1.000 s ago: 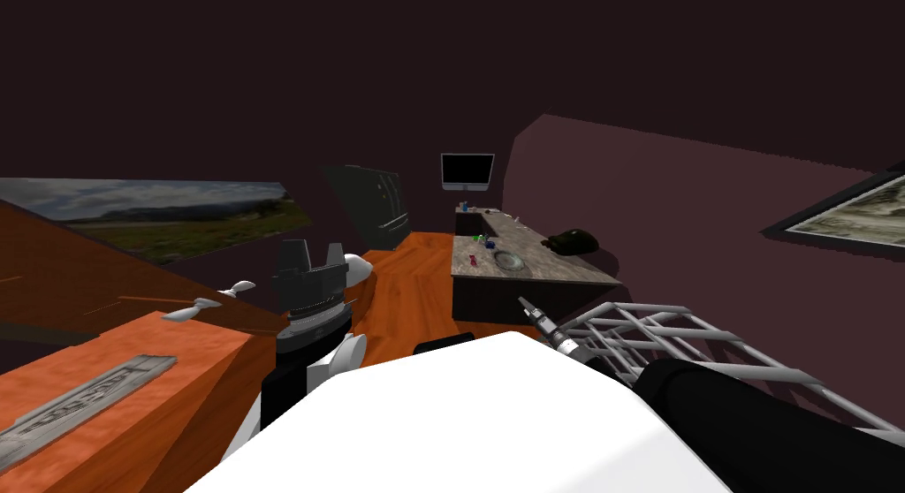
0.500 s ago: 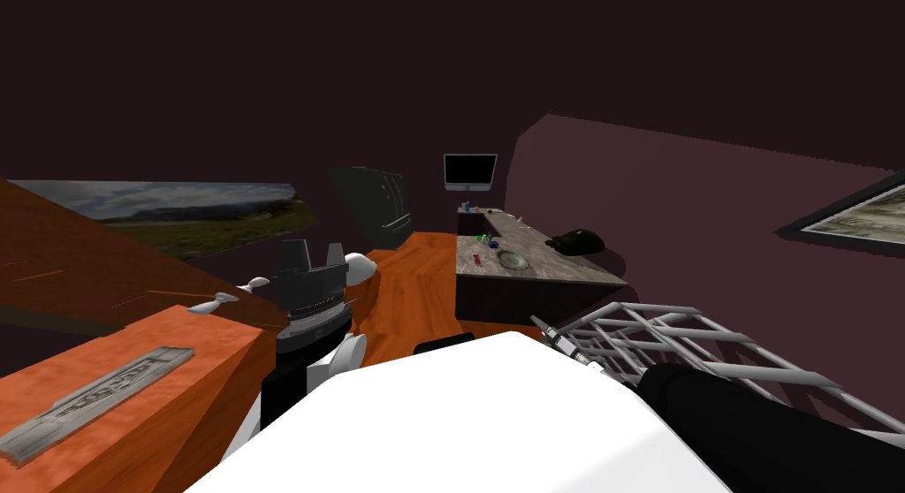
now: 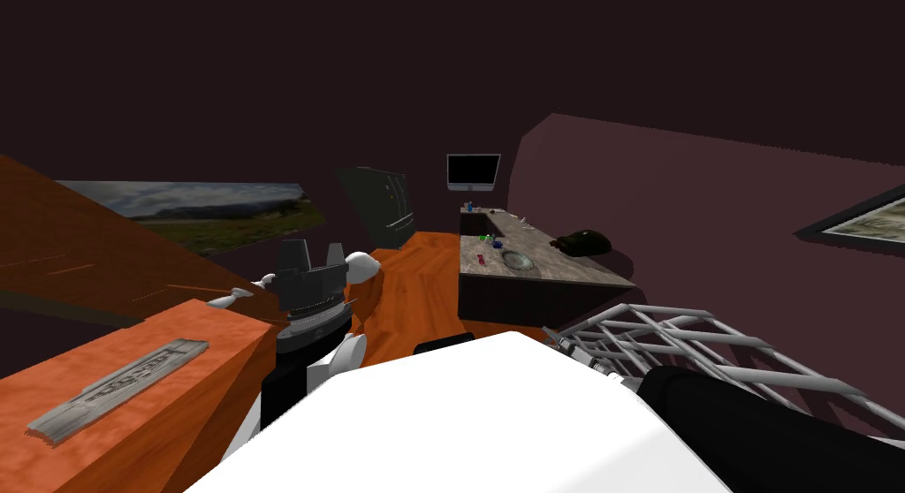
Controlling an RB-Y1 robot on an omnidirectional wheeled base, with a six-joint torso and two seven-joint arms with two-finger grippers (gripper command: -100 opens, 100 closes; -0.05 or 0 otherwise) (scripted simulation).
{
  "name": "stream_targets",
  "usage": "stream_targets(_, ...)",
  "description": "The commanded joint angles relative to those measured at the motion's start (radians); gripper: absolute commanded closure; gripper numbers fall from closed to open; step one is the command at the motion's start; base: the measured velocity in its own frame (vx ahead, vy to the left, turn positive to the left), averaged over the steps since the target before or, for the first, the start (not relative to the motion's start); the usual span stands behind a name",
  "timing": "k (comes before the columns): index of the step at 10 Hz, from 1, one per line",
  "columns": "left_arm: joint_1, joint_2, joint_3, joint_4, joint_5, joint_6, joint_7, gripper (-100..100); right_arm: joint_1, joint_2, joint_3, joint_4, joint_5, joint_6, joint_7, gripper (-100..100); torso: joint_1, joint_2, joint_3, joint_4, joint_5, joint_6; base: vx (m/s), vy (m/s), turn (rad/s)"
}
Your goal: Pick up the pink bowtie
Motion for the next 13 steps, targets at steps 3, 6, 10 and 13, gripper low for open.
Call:
stream_targets(3,0.0,0.0,0.0,0.0,0.0,0.0,0.0,0,0.041,-0.096,0.028,0.052,-0.048,0.013,0.029,-100,0.001,-0.001,-0.001,0.0,0.0,0.0,0.015,0.085,0.048)
stream_targets(6,0.0,0.0,0.0,0.0,0.0,0.0,0.0,0,0.065,-0.154,0.045,0.085,-0.082,0.02,0.041,-100,0.0,-0.003,-0.002,-0.001,0.0,0.0,0.028,0.07,0.045)
stream_targets(10,0.0,0.0,0.0,0.0,0.0,0.0,0.0,0,0.104,-0.264,0.083,0.148,-0.146,0.033,0.061,-100,0.002,-0.004,-0.002,-0.001,0.0,0.0,0.041,0.084,0.08)
stream_targets(13,0.0,0.0,0.0,0.0,0.0,0.0,0.0,0,0.133,-0.352,0.125,0.205,-0.205,0.044,0.075,-100,0.0,-0.004,-0.003,-0.001,0.0,0.0,0.072,0.087,0.112)
